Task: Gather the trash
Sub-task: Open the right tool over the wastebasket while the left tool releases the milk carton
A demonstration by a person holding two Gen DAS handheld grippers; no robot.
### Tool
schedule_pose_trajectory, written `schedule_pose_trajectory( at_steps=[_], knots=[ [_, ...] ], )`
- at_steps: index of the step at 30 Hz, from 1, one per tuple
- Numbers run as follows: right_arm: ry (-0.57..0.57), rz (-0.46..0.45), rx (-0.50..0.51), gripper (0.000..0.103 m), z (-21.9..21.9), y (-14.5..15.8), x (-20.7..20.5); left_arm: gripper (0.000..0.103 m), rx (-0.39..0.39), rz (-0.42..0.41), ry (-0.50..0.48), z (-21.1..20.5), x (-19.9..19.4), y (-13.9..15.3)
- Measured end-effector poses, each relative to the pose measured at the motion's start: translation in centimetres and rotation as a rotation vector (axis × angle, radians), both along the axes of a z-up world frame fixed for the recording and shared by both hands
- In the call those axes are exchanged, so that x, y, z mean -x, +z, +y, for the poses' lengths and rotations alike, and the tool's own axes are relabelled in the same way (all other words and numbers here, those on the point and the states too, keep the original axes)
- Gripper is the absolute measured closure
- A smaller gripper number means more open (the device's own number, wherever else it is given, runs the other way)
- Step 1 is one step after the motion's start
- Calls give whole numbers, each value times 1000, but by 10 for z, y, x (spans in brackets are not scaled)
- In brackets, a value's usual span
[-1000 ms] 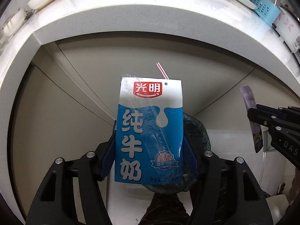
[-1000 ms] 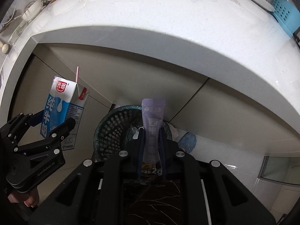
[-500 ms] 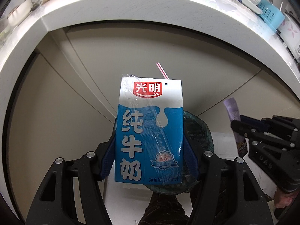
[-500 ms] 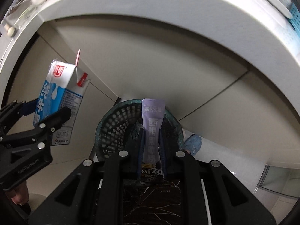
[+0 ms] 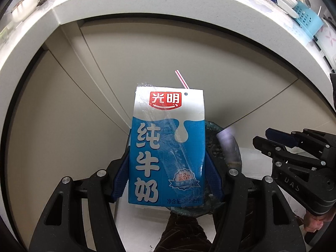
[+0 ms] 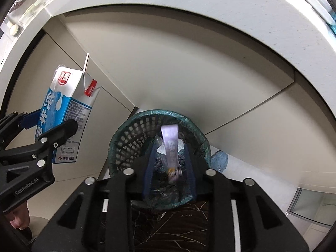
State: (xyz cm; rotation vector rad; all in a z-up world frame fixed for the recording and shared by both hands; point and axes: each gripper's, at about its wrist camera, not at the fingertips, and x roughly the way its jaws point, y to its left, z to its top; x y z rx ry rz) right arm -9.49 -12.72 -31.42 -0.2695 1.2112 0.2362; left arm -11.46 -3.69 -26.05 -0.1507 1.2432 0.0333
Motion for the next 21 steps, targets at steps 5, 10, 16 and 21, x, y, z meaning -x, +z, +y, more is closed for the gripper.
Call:
schedule_pose_trajectory(
  at_steps=[5, 10, 16, 21],
  knots=[
    [-21, -13, -12, 59, -7, 6, 1, 41, 1, 7, -21, 4, -2, -1],
    [-69, -29, -27, 37, -26, 9, 1, 41, 5, 29, -50, -4, -6, -12],
    [-123, -62, -24, 20, -48, 14, 3, 41, -6, 29, -94, -16, -12, -15],
    [-161, -82, -16, 13, -67, 22, 7, 41, -1, 32, -127, -25, -16, -22]
  ],
)
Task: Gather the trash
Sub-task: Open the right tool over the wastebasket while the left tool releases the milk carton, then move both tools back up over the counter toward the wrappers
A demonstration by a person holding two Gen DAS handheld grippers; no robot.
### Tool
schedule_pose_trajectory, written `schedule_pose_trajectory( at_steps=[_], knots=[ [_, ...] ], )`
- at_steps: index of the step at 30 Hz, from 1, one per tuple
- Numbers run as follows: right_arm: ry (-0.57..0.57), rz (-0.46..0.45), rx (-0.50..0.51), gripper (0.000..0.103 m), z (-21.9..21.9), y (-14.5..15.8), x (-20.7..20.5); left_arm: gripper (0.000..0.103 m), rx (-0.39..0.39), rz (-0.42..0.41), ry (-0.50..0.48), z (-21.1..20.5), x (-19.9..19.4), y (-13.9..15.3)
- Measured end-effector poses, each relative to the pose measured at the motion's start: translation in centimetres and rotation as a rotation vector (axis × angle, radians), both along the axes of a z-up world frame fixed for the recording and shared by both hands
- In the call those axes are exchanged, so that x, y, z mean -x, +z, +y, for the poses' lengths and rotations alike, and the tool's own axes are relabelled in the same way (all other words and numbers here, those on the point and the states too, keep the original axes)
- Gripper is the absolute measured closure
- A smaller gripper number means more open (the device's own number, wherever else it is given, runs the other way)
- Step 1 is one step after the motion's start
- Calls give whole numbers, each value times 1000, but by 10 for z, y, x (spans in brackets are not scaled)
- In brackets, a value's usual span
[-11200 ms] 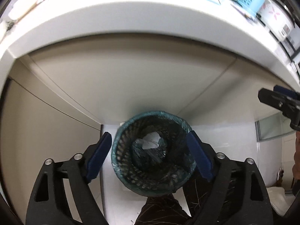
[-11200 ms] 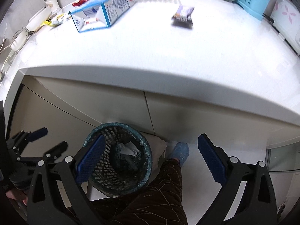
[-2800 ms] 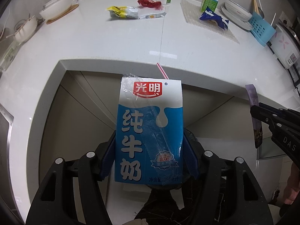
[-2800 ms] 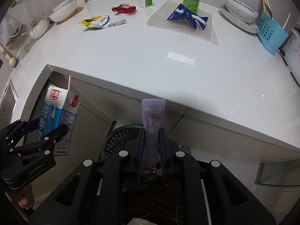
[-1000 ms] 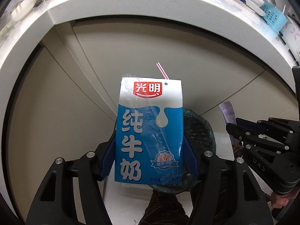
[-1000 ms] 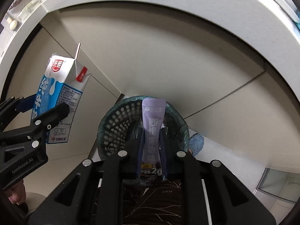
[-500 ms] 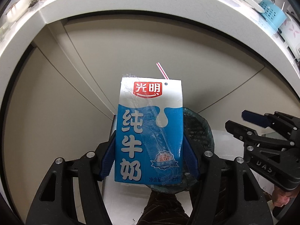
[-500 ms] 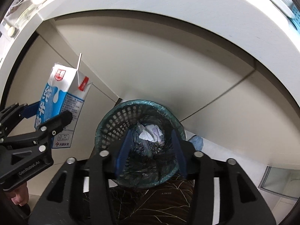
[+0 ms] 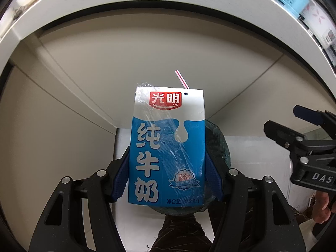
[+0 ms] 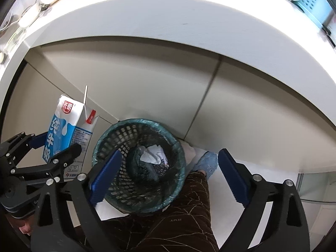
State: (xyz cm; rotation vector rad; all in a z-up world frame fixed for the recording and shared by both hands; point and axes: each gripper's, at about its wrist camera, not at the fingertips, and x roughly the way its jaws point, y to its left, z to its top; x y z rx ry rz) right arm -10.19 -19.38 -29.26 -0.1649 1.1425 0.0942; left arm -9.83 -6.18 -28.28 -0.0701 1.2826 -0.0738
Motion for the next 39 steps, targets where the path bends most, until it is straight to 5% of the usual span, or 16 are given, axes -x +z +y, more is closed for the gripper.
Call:
schedule_pose_trajectory(
  at_steps=[16, 20, 30, 39],
  knots=[
    [-80, -37, -23, 9, -42, 24, 6, 40, 18, 4, -102, -22, 2, -13],
    [-90, -32, -25, 9, -45, 22, 3, 31, 16, -1, -112, -20, 2, -13],
    [-75, -64, -35, 9, -46, 47, 1, 6, 52, -57, -62, 5, 5, 26],
    [-37, -136, -19, 9, -32, 96, 1, 6, 12, -86, 11, 11, 6, 86]
  ],
)
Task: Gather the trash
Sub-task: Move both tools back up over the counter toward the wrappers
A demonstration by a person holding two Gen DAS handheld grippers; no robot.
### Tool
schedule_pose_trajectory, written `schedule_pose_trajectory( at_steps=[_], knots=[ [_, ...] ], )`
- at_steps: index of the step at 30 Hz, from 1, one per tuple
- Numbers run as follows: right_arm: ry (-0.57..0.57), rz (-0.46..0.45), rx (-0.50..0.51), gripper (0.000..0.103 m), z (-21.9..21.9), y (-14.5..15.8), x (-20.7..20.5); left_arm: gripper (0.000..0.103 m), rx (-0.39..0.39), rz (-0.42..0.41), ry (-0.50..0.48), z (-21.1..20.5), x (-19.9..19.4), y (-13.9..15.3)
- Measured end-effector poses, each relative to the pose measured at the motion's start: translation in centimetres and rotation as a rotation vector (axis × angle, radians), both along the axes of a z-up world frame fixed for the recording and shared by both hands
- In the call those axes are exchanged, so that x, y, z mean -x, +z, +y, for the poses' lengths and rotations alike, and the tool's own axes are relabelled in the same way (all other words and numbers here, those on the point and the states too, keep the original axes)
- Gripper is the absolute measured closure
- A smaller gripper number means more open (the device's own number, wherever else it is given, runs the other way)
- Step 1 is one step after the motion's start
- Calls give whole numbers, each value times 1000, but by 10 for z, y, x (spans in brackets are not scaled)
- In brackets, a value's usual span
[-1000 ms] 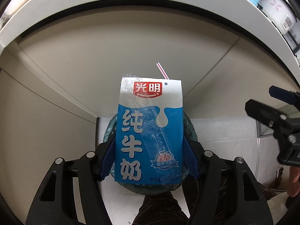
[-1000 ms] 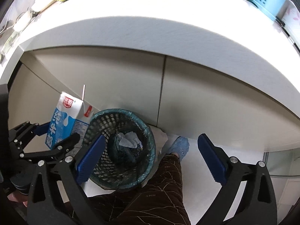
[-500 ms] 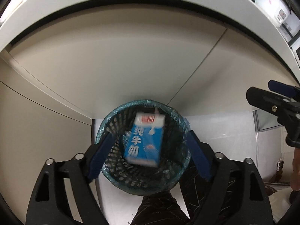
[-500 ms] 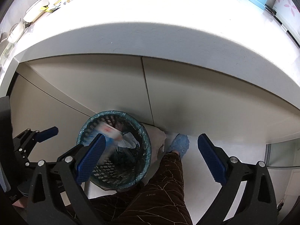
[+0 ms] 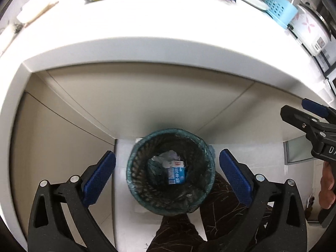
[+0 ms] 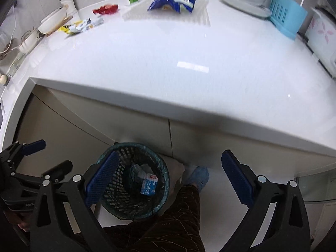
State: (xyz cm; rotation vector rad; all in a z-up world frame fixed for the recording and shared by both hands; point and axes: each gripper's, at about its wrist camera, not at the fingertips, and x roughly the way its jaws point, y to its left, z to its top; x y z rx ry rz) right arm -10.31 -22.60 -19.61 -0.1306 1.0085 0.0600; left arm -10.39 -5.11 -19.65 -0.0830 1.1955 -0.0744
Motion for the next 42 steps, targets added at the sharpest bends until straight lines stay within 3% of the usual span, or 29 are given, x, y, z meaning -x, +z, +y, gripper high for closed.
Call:
schedule_pose_trajectory(
  at_steps=[9, 27, 42],
  knots=[
    [18, -47, -6, 9, 11, 44, 3, 7, -14, -48, 13, 4, -6, 56],
    [45, -127, -4, 9, 13, 113, -33, 7, -6, -90, 78, 21, -37, 102],
    [83, -155, 6, 9, 7, 149, -98, 7, -12, -101, 135, 37, -103, 129]
  ],
)
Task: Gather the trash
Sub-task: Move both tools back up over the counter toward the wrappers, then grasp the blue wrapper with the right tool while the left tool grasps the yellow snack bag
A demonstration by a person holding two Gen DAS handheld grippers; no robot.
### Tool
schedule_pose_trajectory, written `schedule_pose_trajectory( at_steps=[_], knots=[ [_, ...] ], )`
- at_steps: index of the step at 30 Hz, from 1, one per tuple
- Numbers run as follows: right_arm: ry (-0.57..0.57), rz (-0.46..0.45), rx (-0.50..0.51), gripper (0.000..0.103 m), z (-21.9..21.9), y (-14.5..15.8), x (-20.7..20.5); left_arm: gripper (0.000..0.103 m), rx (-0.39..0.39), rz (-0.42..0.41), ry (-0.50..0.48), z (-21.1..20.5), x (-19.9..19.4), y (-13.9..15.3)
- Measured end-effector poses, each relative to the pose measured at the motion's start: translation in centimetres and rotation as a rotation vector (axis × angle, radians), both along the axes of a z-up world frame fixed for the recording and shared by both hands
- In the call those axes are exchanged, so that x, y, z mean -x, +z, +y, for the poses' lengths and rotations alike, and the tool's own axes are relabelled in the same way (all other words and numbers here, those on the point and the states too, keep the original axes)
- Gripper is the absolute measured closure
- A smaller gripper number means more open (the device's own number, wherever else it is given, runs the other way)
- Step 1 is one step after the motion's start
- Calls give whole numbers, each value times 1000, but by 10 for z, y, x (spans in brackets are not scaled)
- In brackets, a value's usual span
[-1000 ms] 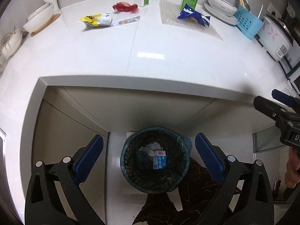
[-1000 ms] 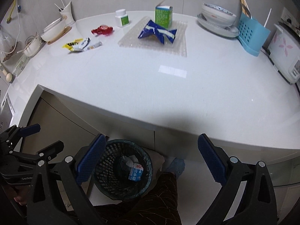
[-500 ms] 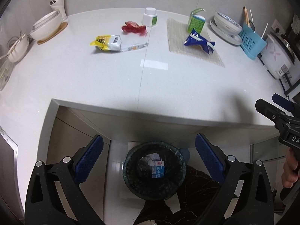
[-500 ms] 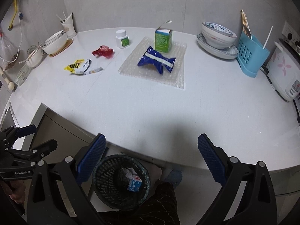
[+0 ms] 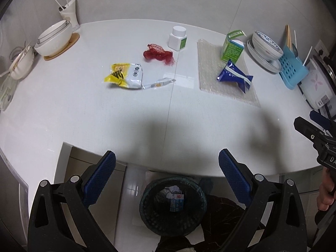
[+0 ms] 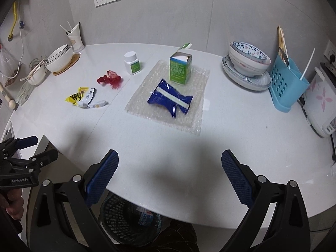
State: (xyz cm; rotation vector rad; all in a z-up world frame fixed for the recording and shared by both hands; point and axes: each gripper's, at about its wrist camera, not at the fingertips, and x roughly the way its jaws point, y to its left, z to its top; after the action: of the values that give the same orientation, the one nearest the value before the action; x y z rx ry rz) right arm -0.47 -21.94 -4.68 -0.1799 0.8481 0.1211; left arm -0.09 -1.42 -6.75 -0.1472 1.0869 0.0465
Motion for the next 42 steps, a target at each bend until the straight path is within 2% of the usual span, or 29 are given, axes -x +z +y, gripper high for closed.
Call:
schedule_pose_trajectory(
  at_steps=[11, 21, 24, 33, 38, 42],
  knots=[
    [25, 32, 20, 9, -10, -1, -59, 7, 4, 9, 86, 32, -57, 1],
    [75, 84, 38, 9, -10, -10, -123, 7, -8, 63, 155, 72, -119, -23],
    [103, 106, 52, 9, -6, -17, -143, 7, 17, 89, 177, 86, -135, -33],
    [196, 223, 79, 19, 7, -48, -201, 8, -20, 150, 206, 111, -171, -61],
    [238, 262, 97, 24, 10, -62, -212, 10, -14, 183, 221, 121, -187, -76],
    [260, 296, 97, 34, 15, -72, -219, 14, -13, 208, 226, 125, -197, -87]
  ],
)
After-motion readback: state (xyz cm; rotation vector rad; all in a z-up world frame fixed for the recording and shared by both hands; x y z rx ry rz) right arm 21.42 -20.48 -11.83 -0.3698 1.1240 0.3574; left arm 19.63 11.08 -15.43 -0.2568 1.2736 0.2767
